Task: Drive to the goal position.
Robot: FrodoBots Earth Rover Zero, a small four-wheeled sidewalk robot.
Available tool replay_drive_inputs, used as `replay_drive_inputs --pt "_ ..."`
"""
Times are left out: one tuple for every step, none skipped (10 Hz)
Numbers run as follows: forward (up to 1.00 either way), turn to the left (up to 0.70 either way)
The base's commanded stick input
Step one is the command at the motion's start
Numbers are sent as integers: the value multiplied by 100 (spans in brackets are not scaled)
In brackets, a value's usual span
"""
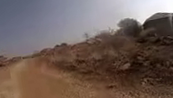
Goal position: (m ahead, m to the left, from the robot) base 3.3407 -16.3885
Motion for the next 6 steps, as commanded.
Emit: replay_drive_inputs --pt "45 -27" --pt "45 -27" --pt "45 -27" --pt "45 -27" --pt "45 -27" --pt "0 -44"
